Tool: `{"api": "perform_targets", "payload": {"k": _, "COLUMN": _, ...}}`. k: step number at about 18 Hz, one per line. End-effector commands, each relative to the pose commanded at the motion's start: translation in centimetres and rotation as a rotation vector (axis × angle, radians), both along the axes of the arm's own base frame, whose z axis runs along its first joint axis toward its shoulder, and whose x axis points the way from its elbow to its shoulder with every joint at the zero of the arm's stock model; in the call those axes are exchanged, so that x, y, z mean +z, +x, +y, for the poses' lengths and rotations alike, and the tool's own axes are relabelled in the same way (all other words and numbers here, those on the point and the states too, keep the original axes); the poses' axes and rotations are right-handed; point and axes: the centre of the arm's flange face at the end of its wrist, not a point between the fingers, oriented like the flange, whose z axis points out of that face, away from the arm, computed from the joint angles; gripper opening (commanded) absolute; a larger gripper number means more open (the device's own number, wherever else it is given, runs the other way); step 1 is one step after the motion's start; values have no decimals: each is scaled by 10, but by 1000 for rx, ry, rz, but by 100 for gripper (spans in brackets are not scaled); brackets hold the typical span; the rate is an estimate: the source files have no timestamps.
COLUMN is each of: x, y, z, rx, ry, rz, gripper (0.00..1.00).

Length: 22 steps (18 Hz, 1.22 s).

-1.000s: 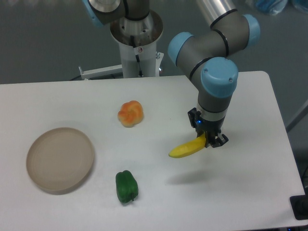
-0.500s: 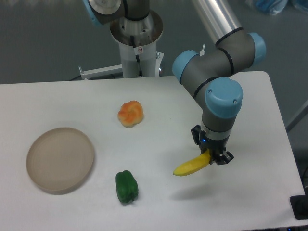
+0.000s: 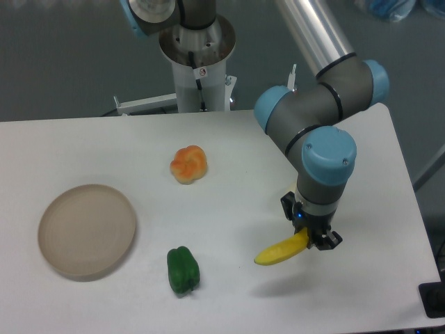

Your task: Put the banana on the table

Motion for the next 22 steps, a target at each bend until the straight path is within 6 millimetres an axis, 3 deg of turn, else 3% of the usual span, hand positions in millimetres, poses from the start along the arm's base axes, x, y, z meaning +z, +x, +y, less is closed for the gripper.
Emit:
{"api": "perform_targets", "payload": {"k": 5, "x": -38, "y": 12, "z": 4, "rx": -5, "ry": -39, "rz": -27, "gripper": 0}}
{"api": "perform_targets", "payload": {"k": 11, "x": -66, "y": 21, "z": 5, "rx": -16, "ry": -65, "rz": -47, "gripper": 0}}
{"api": "perform_targets", "payload": {"k": 16, "x": -81, "y": 25, "z": 12, "rx": -30, "ry": -68, "rz": -46, "gripper": 15}}
{"api": "perform_targets", "payload": {"k": 19, "x": -87, "y": 26, "z": 12, "rx": -35, "ry": -73, "rz": -52, "gripper": 40}}
{"api": "perform_targets", "payload": {"k": 22, "x": -87, "y": 26, "z": 12, "rx": -36, "ry": -73, "rz": -52, "gripper": 53}}
